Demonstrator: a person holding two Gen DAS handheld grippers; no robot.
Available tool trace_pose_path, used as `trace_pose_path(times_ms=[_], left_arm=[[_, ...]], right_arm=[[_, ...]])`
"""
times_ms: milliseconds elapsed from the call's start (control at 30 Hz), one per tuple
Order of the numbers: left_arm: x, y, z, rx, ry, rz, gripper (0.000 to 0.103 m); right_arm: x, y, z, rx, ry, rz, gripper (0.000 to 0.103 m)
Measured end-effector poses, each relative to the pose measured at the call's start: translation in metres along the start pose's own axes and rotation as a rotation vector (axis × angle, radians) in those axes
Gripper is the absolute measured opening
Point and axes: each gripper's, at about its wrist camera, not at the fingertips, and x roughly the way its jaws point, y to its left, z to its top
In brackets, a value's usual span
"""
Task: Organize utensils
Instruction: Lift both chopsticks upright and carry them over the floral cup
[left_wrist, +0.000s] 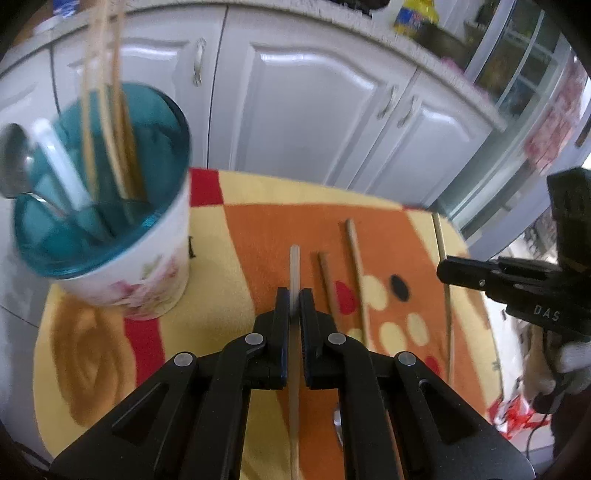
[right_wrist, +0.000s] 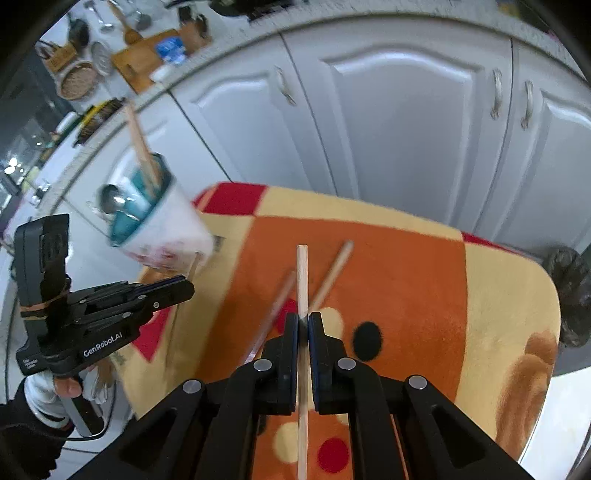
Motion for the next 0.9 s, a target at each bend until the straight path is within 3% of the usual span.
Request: trace_pose_path(times_ms=[433, 900], left_arm=[[-0.077, -0.006, -0.024, -0.018, -0.124, -0.044, 0.004], [-0.16, 0.024, -0.04, -0.072, -0.227, -0.052, 0.004]], right_arm=[[-0.042, 0.05, -0.004, -0.09, -0.095, 0.043, 0.005], [-0.067, 0.084, 0.004, -0.162, -0.157, 0.088, 0.005]])
